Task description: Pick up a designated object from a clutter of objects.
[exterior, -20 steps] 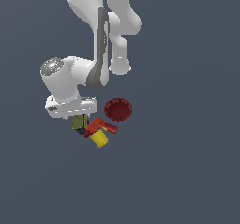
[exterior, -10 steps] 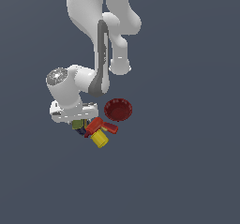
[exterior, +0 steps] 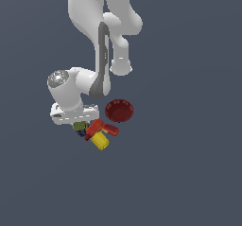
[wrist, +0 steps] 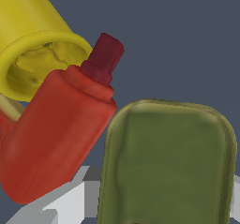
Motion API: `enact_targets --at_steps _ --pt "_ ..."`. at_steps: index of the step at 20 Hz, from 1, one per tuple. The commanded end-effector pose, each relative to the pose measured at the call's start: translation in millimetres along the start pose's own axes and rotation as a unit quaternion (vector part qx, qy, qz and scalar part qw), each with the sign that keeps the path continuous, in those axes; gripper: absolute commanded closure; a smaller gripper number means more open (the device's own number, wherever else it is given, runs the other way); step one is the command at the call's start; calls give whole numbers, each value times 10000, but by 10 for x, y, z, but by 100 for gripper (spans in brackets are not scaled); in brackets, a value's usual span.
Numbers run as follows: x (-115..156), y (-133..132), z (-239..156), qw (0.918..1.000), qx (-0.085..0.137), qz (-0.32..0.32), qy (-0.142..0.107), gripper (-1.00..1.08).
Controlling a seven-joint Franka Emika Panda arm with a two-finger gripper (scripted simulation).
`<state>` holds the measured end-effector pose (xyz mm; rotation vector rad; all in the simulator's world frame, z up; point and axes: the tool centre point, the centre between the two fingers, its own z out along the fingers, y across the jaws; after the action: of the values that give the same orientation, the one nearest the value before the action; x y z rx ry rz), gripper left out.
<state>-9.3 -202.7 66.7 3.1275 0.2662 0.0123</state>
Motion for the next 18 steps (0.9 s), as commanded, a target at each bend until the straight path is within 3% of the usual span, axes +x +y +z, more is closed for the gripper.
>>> enact_targets --at_steps 1,10,18 --pt "-27 -9 40 10000 17 2 -38 108" --pt "23 -32 -112 10000 -3 4 4 108" --pt "123 -198 -586 10000 -2 8 -5 108"
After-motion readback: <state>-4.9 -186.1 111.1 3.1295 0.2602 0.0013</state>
